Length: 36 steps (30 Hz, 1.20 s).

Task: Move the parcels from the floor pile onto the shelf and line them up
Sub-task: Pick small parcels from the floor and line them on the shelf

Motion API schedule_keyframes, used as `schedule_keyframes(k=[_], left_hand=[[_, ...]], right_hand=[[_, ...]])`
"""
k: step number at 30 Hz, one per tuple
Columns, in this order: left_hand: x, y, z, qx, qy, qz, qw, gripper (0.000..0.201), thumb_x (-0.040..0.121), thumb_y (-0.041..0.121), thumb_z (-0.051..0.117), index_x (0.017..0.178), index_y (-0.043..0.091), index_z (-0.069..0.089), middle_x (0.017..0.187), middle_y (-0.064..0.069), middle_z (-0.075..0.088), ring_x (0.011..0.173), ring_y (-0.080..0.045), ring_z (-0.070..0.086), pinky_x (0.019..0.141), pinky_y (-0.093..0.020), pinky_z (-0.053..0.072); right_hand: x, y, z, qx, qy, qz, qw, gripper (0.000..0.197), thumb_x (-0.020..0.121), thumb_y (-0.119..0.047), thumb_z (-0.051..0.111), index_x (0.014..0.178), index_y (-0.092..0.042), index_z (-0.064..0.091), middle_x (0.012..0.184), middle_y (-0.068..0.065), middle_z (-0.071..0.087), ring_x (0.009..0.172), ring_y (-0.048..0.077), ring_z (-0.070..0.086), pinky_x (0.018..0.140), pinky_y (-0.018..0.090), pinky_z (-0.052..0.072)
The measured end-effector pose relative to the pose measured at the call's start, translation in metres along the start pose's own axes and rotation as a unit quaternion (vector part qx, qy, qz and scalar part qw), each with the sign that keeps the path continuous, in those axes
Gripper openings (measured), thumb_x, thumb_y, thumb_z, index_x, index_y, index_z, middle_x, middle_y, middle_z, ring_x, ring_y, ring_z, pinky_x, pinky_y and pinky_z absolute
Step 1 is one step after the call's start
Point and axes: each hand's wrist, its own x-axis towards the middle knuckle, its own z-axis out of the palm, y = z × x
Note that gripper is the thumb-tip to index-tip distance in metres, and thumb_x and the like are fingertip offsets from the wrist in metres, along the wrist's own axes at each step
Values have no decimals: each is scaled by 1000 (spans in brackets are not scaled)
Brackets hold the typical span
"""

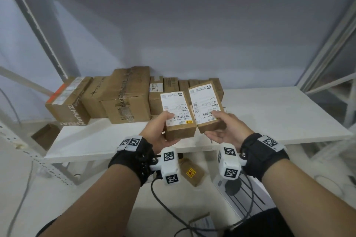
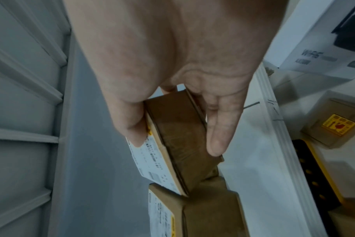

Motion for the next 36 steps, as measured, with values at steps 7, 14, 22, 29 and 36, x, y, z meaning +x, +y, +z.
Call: schedule_keyframes(k=[7,14,22,29,36], left_hand=[[77,13,51,10,6,-18,1000,29,89,27,68,114,12,63,99,-8,74,95,-25,68,82,-41,57],[157,32,102,67,-7,-7,998,35,88,30,70,118,13,62,107,-9,73,100,-27,68,90,-43,56],[218,27,160,128,-2,10,992,40,85,31,73,118,10,64,104,-9,75,92,-25,72,60,-30,55],[213,-3,180,117,-36,-1,993,34,88,29,71,117,12,64,101,-8,75,89,-26,73,71,-37,60],[214,-12,162,78,3,33,996,33,89,26,71,118,13,64,103,-9,75,91,-28,73,69,-38,60]], right_hand=[[58,-37,-64,3,61,2,998,32,91,-36,65,114,-13,62,113,16,68,89,32,68,78,33,58],[123,-71,-132,25,153,-36,987,44,85,-36,71,116,-5,63,107,22,71,66,25,64,74,32,56],[163,-74,-167,88,137,-17,987,32,85,-40,69,107,-16,66,103,18,71,80,32,63,82,39,54],[158,-63,-172,84,132,-36,987,31,87,-43,64,109,-22,64,105,9,68,83,37,66,91,47,55],[150,-52,-206,47,195,-30,979,27,89,-36,66,96,-10,66,96,18,71,63,30,64,76,35,58]])
